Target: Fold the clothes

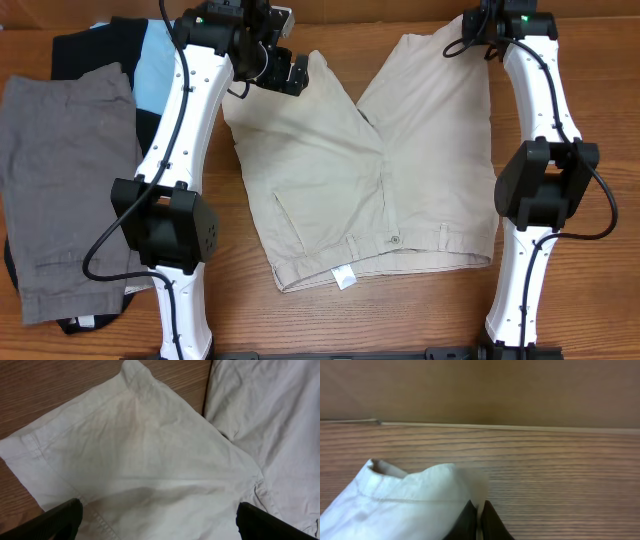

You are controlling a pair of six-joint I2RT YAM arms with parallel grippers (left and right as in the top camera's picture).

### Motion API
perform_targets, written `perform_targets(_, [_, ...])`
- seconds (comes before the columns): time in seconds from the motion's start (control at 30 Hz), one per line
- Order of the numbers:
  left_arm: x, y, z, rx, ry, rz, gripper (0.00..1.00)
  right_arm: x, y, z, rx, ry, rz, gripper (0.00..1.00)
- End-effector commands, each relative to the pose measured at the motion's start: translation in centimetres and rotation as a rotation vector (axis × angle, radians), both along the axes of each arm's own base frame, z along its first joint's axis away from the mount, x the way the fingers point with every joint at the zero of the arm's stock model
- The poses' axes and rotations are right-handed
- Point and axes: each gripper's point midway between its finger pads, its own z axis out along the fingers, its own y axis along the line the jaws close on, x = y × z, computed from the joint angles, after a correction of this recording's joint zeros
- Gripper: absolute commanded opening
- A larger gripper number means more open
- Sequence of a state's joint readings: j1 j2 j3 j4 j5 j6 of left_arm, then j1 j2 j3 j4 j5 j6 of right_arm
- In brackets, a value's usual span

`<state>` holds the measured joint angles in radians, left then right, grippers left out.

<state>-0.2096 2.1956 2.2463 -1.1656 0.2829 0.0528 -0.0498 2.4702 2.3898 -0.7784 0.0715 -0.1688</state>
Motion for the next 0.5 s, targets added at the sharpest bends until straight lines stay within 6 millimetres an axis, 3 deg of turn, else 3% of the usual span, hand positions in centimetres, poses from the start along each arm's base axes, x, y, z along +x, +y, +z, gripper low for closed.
perform_targets(0.0, [0.0, -0.3, -0.4, 0.011, 0.000, -0.015, 1.00, -0.1, -2.0, 0.7, -0.058, -0.011, -0.054, 0.79])
perform_targets(0.03, [0.0, -0.3, -0.4, 0.011, -0.001, -0.015, 1.00, -0.2, -2.3, 0.6, -0.053, -0.005, -0.064, 0.92])
perform_targets(0.07, [0.1, -0.3, -0.4, 0.011, -0.001, -0.015, 1.00, -0.4, -2.6, 0.5, -0.039, 0.000, -0.083, 1.00])
perform_targets(0.23, [0.4, 0.5, -0.6, 0.056, -0.014, 0.008, 1.00, -2.0, -1.8, 1.6, 0.064, 0.039, -0.111, 1.00])
perform_targets(0.37, [1.1, 0.8, -0.1, 0.060, -0.044, 0.018, 1.00, -4.9, 1.7, 4.2, 0.259, 0.099, -0.053, 1.00])
perform_targets(0.47, [1.6, 1.2, 1.1, 0.057, -0.079, 0.026, 1.00, -8.4, 4.7, 6.6, 0.401, 0.181, 0.017, 1.00])
